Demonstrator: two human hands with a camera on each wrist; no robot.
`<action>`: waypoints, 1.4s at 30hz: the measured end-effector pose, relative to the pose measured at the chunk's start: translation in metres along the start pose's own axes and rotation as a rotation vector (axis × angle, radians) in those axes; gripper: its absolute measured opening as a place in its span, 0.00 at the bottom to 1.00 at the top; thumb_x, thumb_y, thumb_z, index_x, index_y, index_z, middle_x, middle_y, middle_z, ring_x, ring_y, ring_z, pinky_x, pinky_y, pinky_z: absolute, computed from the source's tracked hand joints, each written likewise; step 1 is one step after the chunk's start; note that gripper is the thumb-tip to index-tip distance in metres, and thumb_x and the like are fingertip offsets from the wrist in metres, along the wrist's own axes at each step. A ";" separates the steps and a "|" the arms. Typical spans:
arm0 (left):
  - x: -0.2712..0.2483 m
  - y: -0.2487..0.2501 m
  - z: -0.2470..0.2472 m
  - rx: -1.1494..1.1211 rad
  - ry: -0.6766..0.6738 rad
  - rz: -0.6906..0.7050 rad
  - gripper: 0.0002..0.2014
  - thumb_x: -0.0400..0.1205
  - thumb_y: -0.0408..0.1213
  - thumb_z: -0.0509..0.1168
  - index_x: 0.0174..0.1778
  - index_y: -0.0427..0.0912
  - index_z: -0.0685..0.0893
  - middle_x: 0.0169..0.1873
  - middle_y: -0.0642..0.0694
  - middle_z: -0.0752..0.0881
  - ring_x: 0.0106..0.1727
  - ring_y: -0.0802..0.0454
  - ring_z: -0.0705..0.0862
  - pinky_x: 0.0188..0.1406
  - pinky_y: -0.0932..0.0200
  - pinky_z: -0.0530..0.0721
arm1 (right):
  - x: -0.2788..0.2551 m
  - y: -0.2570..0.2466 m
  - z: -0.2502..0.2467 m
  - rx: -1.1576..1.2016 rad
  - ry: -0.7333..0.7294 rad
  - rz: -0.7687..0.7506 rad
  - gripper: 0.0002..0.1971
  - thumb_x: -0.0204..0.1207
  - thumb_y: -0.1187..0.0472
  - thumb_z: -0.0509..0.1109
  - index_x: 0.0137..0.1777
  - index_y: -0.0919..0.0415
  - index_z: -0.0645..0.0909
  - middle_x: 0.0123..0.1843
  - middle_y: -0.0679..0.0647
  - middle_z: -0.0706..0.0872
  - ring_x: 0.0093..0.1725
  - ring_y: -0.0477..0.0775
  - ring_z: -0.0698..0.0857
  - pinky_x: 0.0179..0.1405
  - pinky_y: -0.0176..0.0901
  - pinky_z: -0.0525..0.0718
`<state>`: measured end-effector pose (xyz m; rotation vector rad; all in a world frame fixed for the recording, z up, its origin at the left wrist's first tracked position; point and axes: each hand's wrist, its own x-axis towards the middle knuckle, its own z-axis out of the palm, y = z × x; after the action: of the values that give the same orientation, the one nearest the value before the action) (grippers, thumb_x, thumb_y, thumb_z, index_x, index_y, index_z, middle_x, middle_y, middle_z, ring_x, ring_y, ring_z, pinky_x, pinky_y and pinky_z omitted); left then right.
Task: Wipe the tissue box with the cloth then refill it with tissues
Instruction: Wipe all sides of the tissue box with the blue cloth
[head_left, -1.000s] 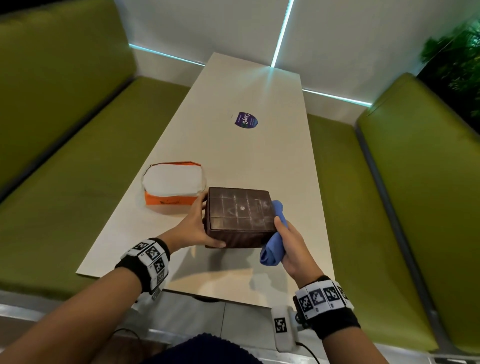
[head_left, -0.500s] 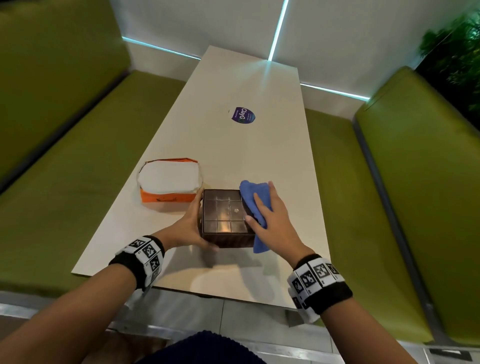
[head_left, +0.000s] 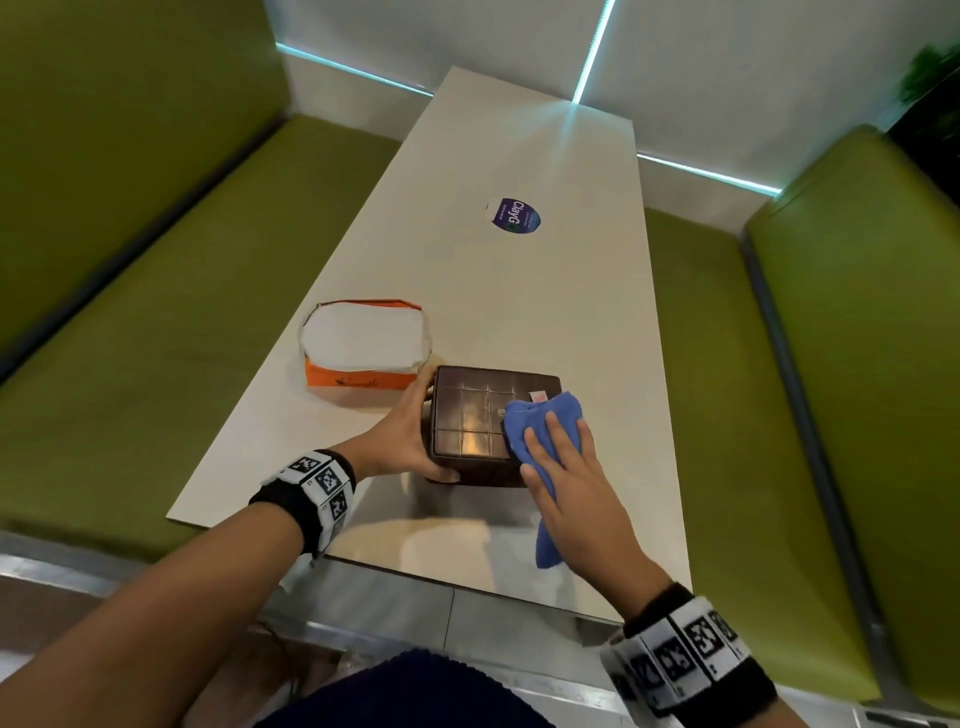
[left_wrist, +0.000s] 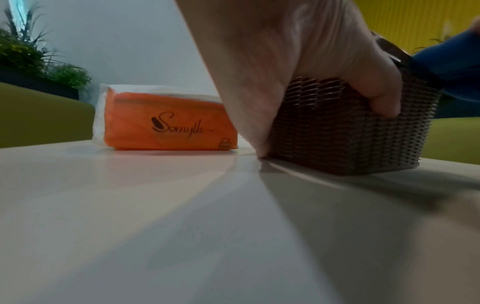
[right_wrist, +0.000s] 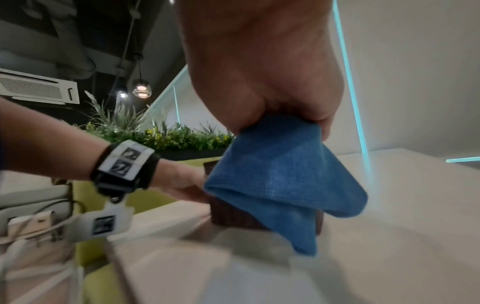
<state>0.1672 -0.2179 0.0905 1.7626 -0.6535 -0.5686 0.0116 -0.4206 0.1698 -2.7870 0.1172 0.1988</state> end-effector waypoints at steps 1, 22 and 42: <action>0.001 0.000 0.000 -0.003 -0.006 -0.002 0.67 0.55 0.33 0.88 0.76 0.70 0.47 0.76 0.56 0.64 0.76 0.64 0.69 0.74 0.65 0.70 | 0.014 0.002 -0.005 -0.019 -0.002 0.026 0.27 0.86 0.44 0.46 0.84 0.45 0.49 0.86 0.41 0.39 0.84 0.52 0.32 0.83 0.43 0.43; 0.008 0.001 0.010 0.100 0.099 -0.003 0.69 0.51 0.49 0.87 0.82 0.46 0.49 0.80 0.43 0.61 0.81 0.49 0.66 0.81 0.43 0.67 | 0.048 -0.051 0.029 -0.141 0.119 0.012 0.34 0.81 0.40 0.30 0.85 0.49 0.48 0.87 0.48 0.48 0.86 0.55 0.42 0.82 0.50 0.36; 0.006 0.008 0.021 0.059 0.159 -0.048 0.70 0.49 0.45 0.83 0.82 0.32 0.47 0.73 0.52 0.64 0.73 0.58 0.70 0.73 0.73 0.68 | 0.079 -0.028 0.016 -0.103 0.213 -0.111 0.24 0.85 0.44 0.50 0.79 0.45 0.69 0.86 0.54 0.59 0.79 0.62 0.67 0.71 0.57 0.71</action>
<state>0.1565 -0.2383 0.0925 1.8612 -0.5233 -0.4407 0.0900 -0.3937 0.1519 -2.8999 0.0042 -0.1232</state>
